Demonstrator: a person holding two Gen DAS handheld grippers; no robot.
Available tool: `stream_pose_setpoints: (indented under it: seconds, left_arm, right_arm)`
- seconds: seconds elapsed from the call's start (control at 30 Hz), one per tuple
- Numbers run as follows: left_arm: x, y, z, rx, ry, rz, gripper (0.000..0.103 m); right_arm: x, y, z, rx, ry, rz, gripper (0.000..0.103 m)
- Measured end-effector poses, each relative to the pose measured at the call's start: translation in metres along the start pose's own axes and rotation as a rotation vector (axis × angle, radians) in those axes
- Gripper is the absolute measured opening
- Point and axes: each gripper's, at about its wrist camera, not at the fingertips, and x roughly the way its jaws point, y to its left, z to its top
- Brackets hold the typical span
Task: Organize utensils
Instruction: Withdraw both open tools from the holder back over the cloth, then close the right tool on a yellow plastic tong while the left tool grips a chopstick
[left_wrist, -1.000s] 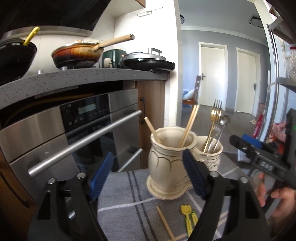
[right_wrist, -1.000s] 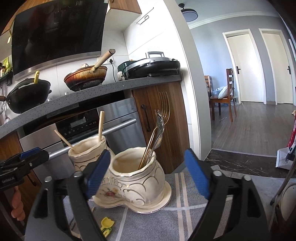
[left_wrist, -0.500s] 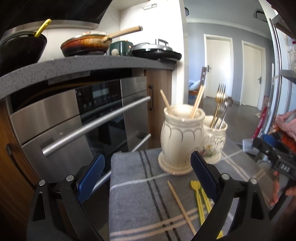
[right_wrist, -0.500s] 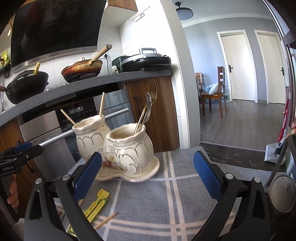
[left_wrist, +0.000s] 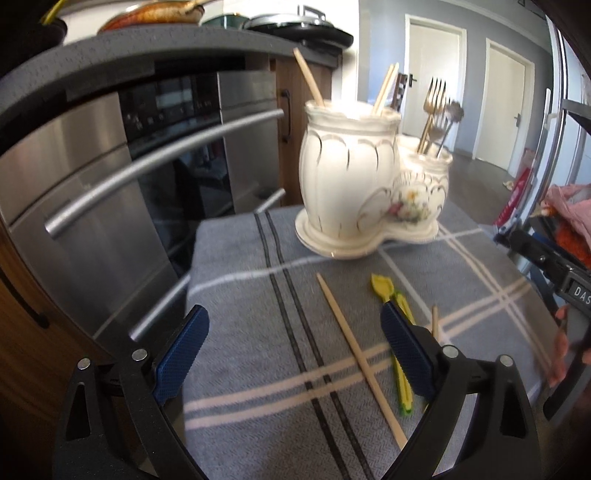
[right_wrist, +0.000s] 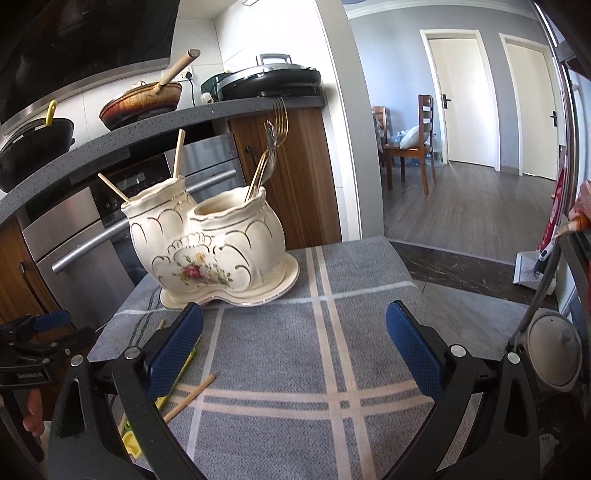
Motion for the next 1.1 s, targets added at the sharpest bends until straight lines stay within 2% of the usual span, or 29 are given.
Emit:
stream_pose_setpoints:
  seconds: [0.1,0.2,0.27,0.33,0.43,0.5,0.53,0.6,0.67,0.8,0.93,1.03,1.1]
  left_arm:
    - [0.015,-0.005,-0.006,0.010,0.069,0.000,0.091]
    - [0.026,-0.012,-0.012,0.036,0.114,-0.023,0.085]
    - [0.032,-0.018,-0.017,0.047,0.138,-0.058,0.076]
    - [0.037,-0.022,-0.020,0.060,0.158,-0.064,0.061]
    - [0.041,-0.026,-0.022,0.079,0.173,-0.068,0.050]
    - [0.042,-0.028,-0.022,0.086,0.180,-0.082,0.037]
    - [0.043,-0.029,-0.022,0.095,0.183,-0.097,0.026]
    - [0.042,-0.032,-0.023,0.126,0.178,-0.098,0.015]
    - [0.040,-0.030,-0.024,0.146,0.182,-0.108,0.010]
    - [0.039,-0.018,-0.023,0.118,0.200,-0.127,0.009]
    - [0.037,-0.013,-0.025,0.114,0.204,-0.128,0.008]
    - [0.034,-0.015,-0.027,0.129,0.201,-0.124,0.008]
    - [0.034,-0.014,-0.027,0.124,0.201,-0.126,0.008]
  right_arm:
    - [0.001,0.002,-0.004,-0.010,0.029,0.007,0.098]
    - [0.003,0.006,-0.008,-0.036,0.051,0.002,0.098]
    - [0.005,0.007,-0.008,-0.042,0.049,0.001,0.098]
    - [0.006,0.004,-0.007,-0.027,0.054,-0.002,0.098]
    - [0.010,0.002,-0.006,0.002,0.080,0.020,0.098]
    - [0.012,0.003,-0.006,0.004,0.090,0.028,0.098]
    - [0.012,0.004,-0.006,0.003,0.091,0.031,0.098]
    - [0.013,0.008,-0.006,-0.002,0.099,0.044,0.098]
    - [0.014,0.012,-0.006,-0.008,0.115,0.070,0.097]
    - [0.019,0.028,-0.010,-0.047,0.178,0.112,0.082]
    - [0.029,0.052,-0.019,-0.111,0.262,0.148,0.055]
    - [0.036,0.069,-0.024,-0.128,0.321,0.188,0.039]
    - [0.043,0.081,-0.028,-0.150,0.358,0.181,0.035]
